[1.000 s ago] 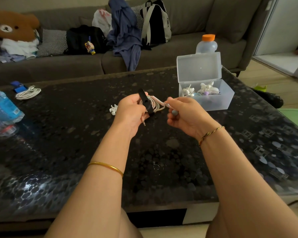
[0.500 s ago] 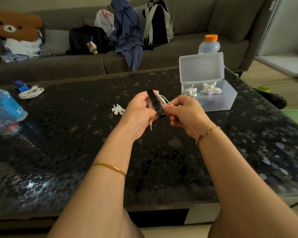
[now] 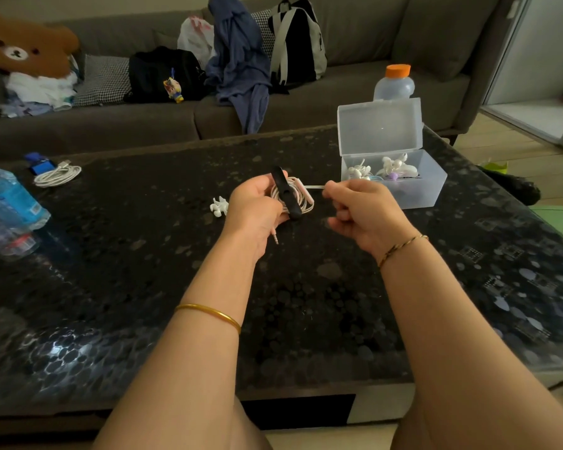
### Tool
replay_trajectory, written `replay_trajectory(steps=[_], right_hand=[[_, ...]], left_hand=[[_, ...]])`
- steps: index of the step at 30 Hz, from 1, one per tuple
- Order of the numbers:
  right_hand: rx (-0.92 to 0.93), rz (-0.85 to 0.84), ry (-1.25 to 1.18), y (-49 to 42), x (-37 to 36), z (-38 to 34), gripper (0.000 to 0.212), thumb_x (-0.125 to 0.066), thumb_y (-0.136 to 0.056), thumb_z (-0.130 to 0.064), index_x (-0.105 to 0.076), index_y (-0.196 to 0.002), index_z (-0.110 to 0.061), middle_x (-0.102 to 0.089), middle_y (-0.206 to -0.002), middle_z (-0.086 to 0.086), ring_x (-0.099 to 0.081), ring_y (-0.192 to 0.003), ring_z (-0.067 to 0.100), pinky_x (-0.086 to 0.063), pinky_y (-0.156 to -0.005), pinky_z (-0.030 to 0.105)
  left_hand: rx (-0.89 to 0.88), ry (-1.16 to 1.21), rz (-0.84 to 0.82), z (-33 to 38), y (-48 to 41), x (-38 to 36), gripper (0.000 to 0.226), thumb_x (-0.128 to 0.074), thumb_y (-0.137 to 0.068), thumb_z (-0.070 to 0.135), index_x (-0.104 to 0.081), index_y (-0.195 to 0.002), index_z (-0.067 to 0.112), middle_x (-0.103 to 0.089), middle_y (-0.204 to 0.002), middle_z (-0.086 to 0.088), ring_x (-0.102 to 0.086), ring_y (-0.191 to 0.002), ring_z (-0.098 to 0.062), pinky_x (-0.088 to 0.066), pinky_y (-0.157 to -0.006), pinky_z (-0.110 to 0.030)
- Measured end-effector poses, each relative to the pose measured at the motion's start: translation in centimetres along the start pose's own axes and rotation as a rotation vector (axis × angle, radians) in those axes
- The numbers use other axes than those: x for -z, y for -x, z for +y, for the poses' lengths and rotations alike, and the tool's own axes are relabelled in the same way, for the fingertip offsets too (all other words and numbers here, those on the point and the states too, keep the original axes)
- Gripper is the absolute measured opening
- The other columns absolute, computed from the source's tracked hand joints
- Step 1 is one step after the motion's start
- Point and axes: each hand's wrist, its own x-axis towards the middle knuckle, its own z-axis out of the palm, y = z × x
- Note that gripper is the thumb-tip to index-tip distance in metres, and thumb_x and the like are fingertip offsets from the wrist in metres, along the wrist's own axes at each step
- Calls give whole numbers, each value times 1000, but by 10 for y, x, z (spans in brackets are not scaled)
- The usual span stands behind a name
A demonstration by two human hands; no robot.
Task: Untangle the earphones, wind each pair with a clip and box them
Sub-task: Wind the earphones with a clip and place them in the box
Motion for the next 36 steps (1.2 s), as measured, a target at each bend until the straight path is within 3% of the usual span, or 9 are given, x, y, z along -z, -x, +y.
replay_trajectory(steps=[3, 8, 12, 16, 20, 23, 27, 30, 36], right_hand=[[-75, -66, -214, 7, -6, 1, 10, -54, -95, -13, -56, -90, -6, -59, -72, 9, -63, -51, 13, -56, -50, 27], [-14, -109, -219, 14, -17, 7, 10, -56, -93, -7, -58, -100, 0, -68, -81, 14, -70, -65, 20, -60, -59, 29], [150, -40, 4, 13, -29, 13, 8, -59, -88, 1, -58, -81, -2, -68, -79, 14, -71, -67, 20, -59, -62, 28], [335, 30, 243, 13, -32, 17, 10, -63, -84, -1, -60, -76, -7, -68, -82, 10, -71, -69, 15, -59, -65, 27], [535, 114, 543, 12, -32, 16, 8, -66, -83, -6, -61, -77, -8, -64, -77, 3, -64, -69, 9, -52, -61, 15], [635, 134, 706, 12, -30, 15, 8, -63, -85, -6, -61, -78, -8, -61, -78, 3, -56, -70, 11, -46, -60, 16], [782, 110, 815, 13, -32, 18, 8, -63, -84, -6, -62, -77, -4, -58, -82, 4, -55, -73, 16, -45, -65, 20], [705, 70, 773, 12, -33, 19, 5, -65, -86, -12, -66, -83, -8, -61, -85, 1, -58, -76, 12, -51, -71, 22], [390, -100, 612, 10, -27, 15, 3, -66, -87, -20, -64, -84, -22, -63, -69, 1, -59, -59, 6, -55, -61, 19]], left_hand=[[15, 102, -7, 0, 2, -1, 63, -28, -82, -26, -56, -122, 14, -63, -96, 0, -63, -88, -13, -55, -79, -27], [66, 305, -93, 0, 4, 0, 79, -21, -75, -30, -47, -138, 11, -54, -129, -10, -53, -119, -25, -48, -90, -33], [155, 513, -138, 5, 8, 0, 41, -34, -92, 1, -58, -122, 13, -61, -112, -7, -56, -109, -25, -46, -90, -39], [119, 265, -18, 2, 6, 0, 8, -56, -95, 25, -60, -101, 21, -65, -103, -2, -62, -99, -16, -49, -95, -36], [99, 294, 61, -3, 0, 3, 17, -55, -96, 18, -56, -112, 16, -65, -109, -7, -63, -103, -18, -50, -94, -35], [178, 434, 19, -1, -1, 4, 10, -50, -96, 13, -60, -99, 11, -65, -108, -11, -63, -106, -23, -49, -96, -35], [232, 595, 17, 2, -2, 4, 27, -47, -99, 32, -59, -111, 11, -66, -105, -13, -65, -98, -24, -54, -83, -37], [250, 777, 70, 4, -7, 6, 30, -41, -102, 32, -60, -108, 10, -65, -100, -10, -64, -93, -21, -53, -84, -37], [321, 960, 77, 8, -3, 10, 32, -34, -103, 20, -63, -95, 8, -64, -91, -11, -63, -85, -22, -48, -86, -36]])
